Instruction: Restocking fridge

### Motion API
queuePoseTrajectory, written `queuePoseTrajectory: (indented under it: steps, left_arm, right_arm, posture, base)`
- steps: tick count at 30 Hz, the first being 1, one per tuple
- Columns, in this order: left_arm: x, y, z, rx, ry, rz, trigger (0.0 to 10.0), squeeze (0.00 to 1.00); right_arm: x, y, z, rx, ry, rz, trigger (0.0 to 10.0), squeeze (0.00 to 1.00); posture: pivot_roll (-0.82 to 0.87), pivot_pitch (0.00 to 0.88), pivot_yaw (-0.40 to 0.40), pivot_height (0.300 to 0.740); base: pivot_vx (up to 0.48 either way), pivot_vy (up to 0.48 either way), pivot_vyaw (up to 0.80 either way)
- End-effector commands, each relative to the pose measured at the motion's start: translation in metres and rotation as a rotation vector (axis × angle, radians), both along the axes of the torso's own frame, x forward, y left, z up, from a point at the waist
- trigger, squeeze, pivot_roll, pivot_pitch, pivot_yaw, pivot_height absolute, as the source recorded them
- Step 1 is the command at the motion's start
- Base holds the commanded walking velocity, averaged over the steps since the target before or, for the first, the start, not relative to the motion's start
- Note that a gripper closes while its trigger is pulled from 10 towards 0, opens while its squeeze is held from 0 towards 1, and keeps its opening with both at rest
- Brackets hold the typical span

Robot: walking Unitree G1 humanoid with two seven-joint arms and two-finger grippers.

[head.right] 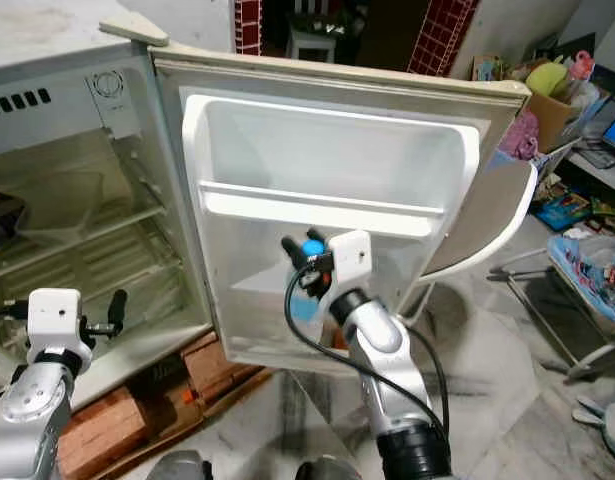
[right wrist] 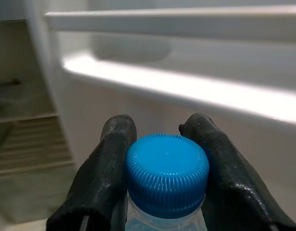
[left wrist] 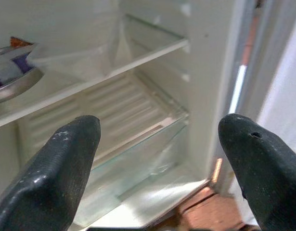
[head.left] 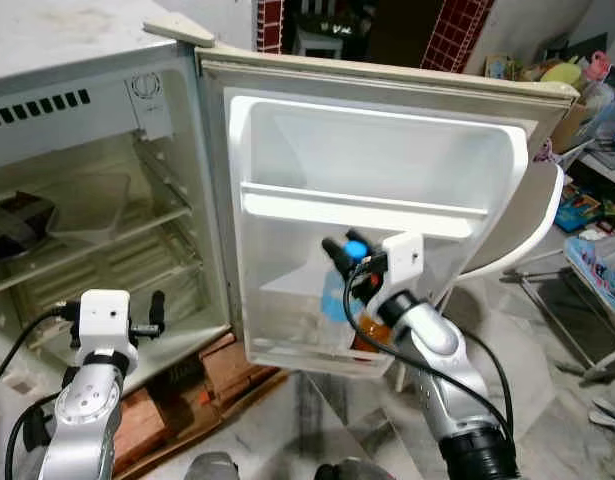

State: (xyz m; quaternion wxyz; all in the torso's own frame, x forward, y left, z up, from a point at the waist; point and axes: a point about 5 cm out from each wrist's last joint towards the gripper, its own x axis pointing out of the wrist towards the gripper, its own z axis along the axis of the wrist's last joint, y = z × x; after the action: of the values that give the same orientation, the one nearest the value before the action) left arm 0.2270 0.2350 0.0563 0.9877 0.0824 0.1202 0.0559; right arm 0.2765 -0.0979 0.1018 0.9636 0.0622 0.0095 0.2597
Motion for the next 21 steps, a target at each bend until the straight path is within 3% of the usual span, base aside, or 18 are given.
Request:
queuePoseTrajectory:
  steps: [1,6,10,21]
  left_arm:
    - [0.001,-0.002,0.007,-0.007,-0.022,0.012,10.0,0.00]
    - [0.002,0.000,0.013,0.049,-0.047,0.032,10.0,0.00]
    - [0.006,0.002,0.015,0.021,-0.050,0.041,10.0,0.00]
    - [0.010,-0.012,0.012,0.030,-0.040,0.002,10.0,0.00]
  right_arm:
    - [0.000,0.002,0.011,0.036,-0.022,0.043,10.0,0.00]
    - [-0.006,0.012,0.010,0.074,0.019,0.153,10.0,0.00]
    - [-0.015,0.019,0.008,0.072,0.060,0.269,10.0,0.00]
    - [-0.007,0.016,0.009,0.034,0.011,0.193,10.0,0.00]
  posture:
    - [0.16,0.038,-0.079,0.740]
    - [0.16,0.035,-0.076,0.740]
    - [0.16,0.033,-0.075,0.740]
    - [0.14,0.042,-0.066,0.740]
  base:
    - [0.000,0.000,0.00]
    - [0.000,0.000,0.00]
    - [0.000,0.000,0.00]
    - [0.000,0.000,0.00]
